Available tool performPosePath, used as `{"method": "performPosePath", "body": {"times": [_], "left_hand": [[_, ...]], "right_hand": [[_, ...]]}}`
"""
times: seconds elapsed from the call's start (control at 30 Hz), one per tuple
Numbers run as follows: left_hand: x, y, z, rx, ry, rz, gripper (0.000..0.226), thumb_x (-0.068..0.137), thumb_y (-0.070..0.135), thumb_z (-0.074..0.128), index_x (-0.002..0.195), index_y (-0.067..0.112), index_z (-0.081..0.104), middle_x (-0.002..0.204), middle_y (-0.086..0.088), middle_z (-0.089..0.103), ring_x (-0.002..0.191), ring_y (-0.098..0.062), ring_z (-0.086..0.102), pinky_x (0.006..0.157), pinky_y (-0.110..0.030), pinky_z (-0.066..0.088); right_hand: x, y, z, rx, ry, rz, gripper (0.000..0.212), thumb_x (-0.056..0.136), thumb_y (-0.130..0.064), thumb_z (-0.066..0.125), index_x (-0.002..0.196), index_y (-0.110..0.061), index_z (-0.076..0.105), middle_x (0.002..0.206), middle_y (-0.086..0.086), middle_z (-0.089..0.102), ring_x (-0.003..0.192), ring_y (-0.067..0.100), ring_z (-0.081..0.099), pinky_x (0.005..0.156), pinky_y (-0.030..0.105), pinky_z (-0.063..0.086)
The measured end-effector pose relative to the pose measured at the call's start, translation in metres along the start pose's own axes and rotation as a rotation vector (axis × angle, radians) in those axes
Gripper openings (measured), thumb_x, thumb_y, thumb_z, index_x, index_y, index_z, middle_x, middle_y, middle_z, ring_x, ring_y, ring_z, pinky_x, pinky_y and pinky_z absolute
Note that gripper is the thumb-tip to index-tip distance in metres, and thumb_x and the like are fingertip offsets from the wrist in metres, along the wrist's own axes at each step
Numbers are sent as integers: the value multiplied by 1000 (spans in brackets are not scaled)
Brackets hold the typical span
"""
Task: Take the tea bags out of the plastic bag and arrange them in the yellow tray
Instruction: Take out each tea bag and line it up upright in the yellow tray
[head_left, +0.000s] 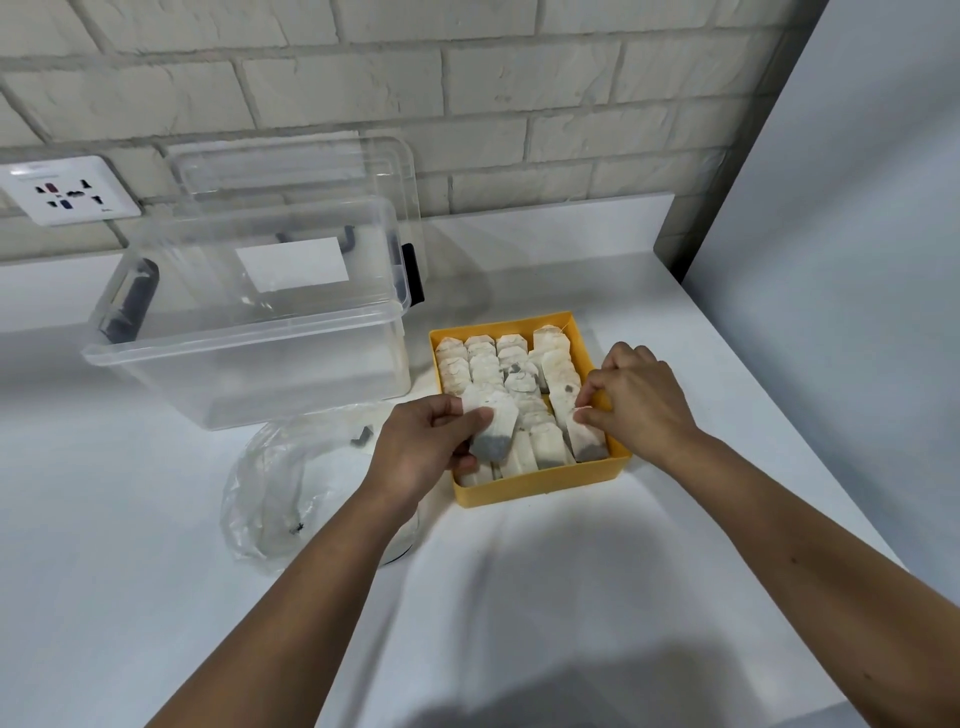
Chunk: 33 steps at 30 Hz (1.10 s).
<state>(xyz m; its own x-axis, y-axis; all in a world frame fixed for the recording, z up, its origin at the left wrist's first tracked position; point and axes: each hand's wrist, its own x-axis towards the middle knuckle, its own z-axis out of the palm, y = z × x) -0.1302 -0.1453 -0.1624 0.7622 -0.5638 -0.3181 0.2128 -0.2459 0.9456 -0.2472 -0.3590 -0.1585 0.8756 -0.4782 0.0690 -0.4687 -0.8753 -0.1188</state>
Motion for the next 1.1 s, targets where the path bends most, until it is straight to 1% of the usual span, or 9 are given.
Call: {"method": "performPosePath", "body": {"times": [0.13, 0.23, 0.3, 0.5, 0.6, 0.67, 0.87, 1.0, 1.1], "left_hand": [[0, 1, 2, -7, -15, -9, 30, 81, 23, 80, 87, -3, 67, 73, -13, 62, 66, -33, 65, 74, -43, 60], [-3, 4, 6, -20, -49, -18, 19, 80, 21, 81, 81, 6, 68, 66, -5, 65, 65, -31, 65, 65, -33, 62], [-7, 6, 10, -31, -72, -19, 16, 81, 19, 80, 80, 7, 69, 68, -5, 68, 61, -24, 68, 60, -29, 60], [-13, 11, 16, -60, -95, -43, 18, 81, 16, 79, 84, 4, 66, 78, -15, 73, 71, -31, 74, 67, -37, 61], [-15, 10, 12, -71, -76, -63, 29, 83, 14, 78, 95, -9, 65, 90, -26, 74, 80, -34, 75, 78, -50, 59], [-16, 9, 10, -55, -67, -56, 25, 84, 14, 77, 94, -6, 67, 91, -24, 75, 78, -31, 76, 83, -55, 58], [-14, 9, 9, -24, -44, -42, 15, 93, 15, 67, 86, 1, 65, 88, -24, 74, 77, -29, 76, 83, -54, 59], [-13, 9, 8, -17, -37, -40, 16, 95, 14, 64, 83, 4, 64, 79, -15, 72, 77, -30, 76, 83, -54, 59], [-12, 9, 8, -12, -36, -47, 15, 95, 14, 63, 86, 2, 64, 83, -18, 72, 77, -30, 76, 84, -55, 58]], "right_hand": [[-3, -7, -11, 213, 49, -6, 25, 79, -47, 74, 99, -32, 72, 100, -5, 55, 100, 14, 51, 87, 32, 42], [-9, -26, -31, 628, 24, -64, 15, 78, -39, 77, 90, -28, 75, 88, -12, 59, 80, 0, 55, 74, 19, 43], [-13, -35, -38, 712, -31, -129, 13, 76, -37, 80, 84, -28, 75, 84, -14, 62, 71, 0, 54, 68, 16, 43], [-9, -30, -44, 471, -12, -212, 12, 75, -33, 81, 76, -24, 73, 75, -14, 62, 69, 7, 58, 70, 26, 45], [-2, -7, -58, 279, 46, -199, 13, 79, -40, 76, 80, -27, 73, 82, -12, 59, 77, 9, 51, 77, 30, 39], [0, 6, -64, 181, -15, -177, 15, 80, -45, 73, 83, -30, 72, 87, -9, 57, 83, 11, 48, 78, 31, 34], [-8, 12, -53, 94, -244, -138, 13, 81, -46, 73, 84, -34, 69, 88, -12, 48, 92, 13, 47, 79, 29, 33], [-8, 7, -41, 35, -259, -122, 19, 81, -48, 71, 91, -32, 72, 89, -10, 46, 96, 14, 46, 78, 29, 32], [-6, 1, -31, -100, -231, -134, 21, 81, -49, 71, 94, -32, 73, 93, -7, 46, 100, 16, 46, 79, 29, 32]]}}
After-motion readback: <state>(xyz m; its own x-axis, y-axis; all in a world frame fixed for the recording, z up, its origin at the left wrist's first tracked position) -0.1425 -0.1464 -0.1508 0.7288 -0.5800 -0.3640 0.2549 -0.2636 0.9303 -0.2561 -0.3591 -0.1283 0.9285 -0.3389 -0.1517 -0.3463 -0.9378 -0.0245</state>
